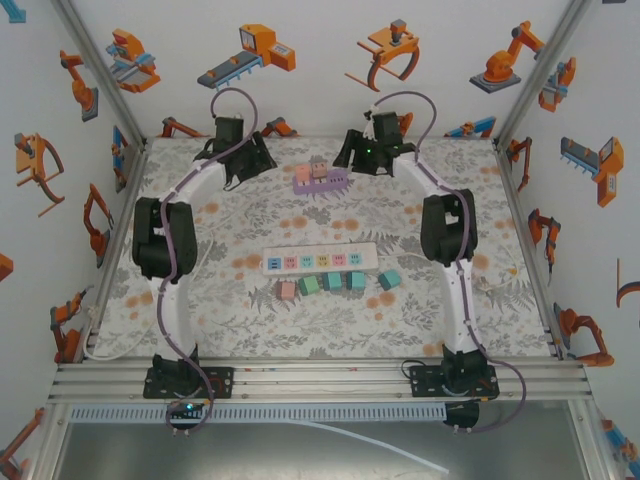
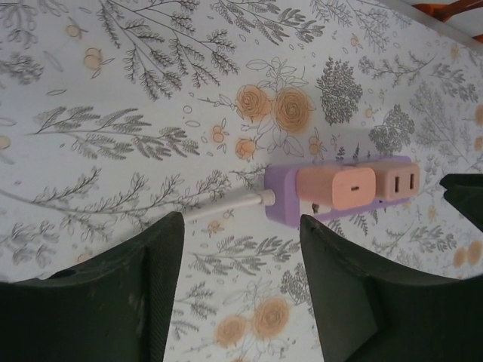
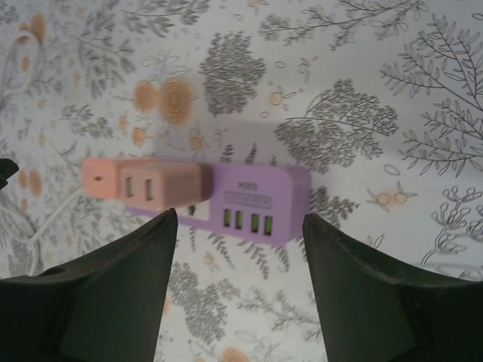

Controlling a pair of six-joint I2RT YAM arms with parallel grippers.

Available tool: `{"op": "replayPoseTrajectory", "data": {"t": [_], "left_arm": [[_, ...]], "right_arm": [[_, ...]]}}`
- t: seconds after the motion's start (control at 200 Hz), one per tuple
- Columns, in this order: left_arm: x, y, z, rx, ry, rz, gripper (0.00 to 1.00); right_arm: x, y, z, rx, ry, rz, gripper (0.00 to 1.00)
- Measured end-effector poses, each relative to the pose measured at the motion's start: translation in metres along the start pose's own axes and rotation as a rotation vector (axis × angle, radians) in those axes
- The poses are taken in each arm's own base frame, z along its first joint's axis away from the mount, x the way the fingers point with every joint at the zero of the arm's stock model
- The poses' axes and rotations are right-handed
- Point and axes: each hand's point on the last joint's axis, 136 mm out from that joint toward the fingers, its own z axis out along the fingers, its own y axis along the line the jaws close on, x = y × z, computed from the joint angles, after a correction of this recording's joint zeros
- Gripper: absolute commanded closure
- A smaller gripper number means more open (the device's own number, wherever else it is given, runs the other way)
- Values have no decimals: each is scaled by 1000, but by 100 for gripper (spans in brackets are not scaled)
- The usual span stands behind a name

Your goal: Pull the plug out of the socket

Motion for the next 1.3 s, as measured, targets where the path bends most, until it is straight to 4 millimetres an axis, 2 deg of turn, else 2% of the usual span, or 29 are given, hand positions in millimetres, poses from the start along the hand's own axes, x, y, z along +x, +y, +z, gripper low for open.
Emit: {"op": "replayPoseTrajectory", "data": {"t": [0.08, 0.155, 0.361, 0.666, 0.796, 0.971, 1.077, 1.302], "left_arm": [[5, 2, 18, 3, 18, 0, 45], [14, 3, 32, 28, 50, 9, 45], [50, 1, 61, 100, 145, 27, 46], [56, -19, 69, 227, 161, 31, 53], [59, -24, 68, 260, 177, 28, 63], [66, -26, 61, 270, 193, 39, 64], [77, -23, 47, 252, 201, 59, 65], [112, -7, 4, 212, 250, 69, 65]], "right_arm": [[8, -15, 9, 9, 31, 27, 42], [13, -21, 12, 0, 51, 36, 42], [19, -12, 15, -67, 79, 37, 47], [28, -16, 27, -92, 91, 74, 58], [29, -18, 28, -92, 87, 76, 61], [35, -17, 26, -96, 81, 88, 66], [50, -11, 17, -95, 91, 94, 69], [104, 12, -14, -79, 141, 111, 70]]}}
